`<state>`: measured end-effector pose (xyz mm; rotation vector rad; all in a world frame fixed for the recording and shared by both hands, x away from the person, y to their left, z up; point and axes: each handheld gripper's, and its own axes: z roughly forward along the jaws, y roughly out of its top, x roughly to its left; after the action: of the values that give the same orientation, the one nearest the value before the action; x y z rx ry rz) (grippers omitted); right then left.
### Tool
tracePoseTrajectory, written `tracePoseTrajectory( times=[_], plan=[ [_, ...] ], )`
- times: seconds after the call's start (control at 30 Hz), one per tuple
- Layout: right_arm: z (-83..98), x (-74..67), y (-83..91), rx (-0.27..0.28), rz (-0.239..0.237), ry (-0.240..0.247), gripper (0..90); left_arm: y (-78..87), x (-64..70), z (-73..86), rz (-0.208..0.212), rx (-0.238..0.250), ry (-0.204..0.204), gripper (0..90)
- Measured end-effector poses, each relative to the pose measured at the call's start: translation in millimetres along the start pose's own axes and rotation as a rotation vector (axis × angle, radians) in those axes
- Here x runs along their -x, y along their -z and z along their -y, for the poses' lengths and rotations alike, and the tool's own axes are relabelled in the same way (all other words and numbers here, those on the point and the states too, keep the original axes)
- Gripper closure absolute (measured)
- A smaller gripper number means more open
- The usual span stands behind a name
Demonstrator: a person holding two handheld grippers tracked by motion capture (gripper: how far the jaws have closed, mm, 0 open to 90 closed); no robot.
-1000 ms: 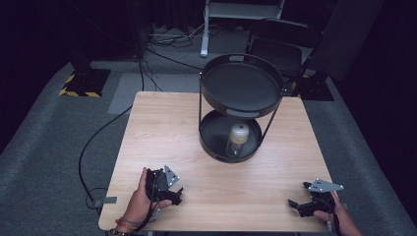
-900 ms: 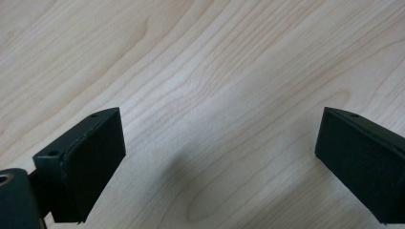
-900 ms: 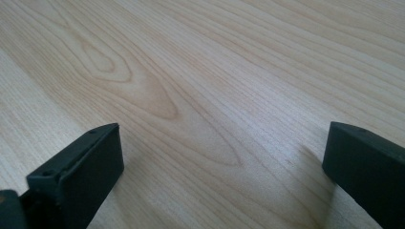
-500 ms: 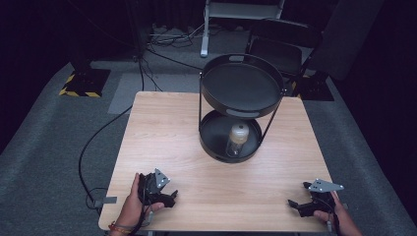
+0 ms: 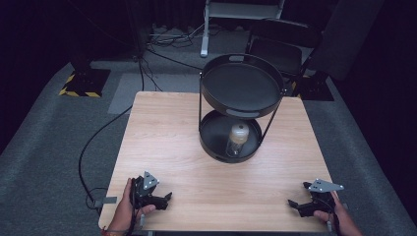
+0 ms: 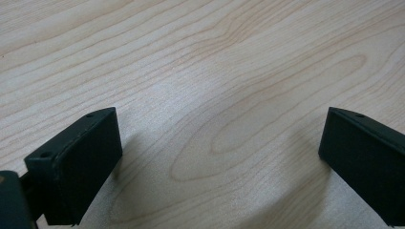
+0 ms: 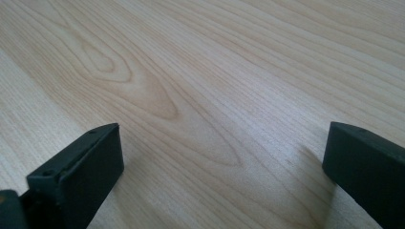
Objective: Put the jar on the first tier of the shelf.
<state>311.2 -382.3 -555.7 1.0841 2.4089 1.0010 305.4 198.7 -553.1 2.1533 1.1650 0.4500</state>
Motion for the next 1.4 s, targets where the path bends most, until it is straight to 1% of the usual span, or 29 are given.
tracePoseTrajectory(
  times=[1.4],
  plan=[
    [0.0, 0.0, 0.0, 0.000, 0.000, 0.000, 0.0, -0.4, -1.2, -0.4, 0.011, -0.002, -0.006, 0.0]
  ],
)
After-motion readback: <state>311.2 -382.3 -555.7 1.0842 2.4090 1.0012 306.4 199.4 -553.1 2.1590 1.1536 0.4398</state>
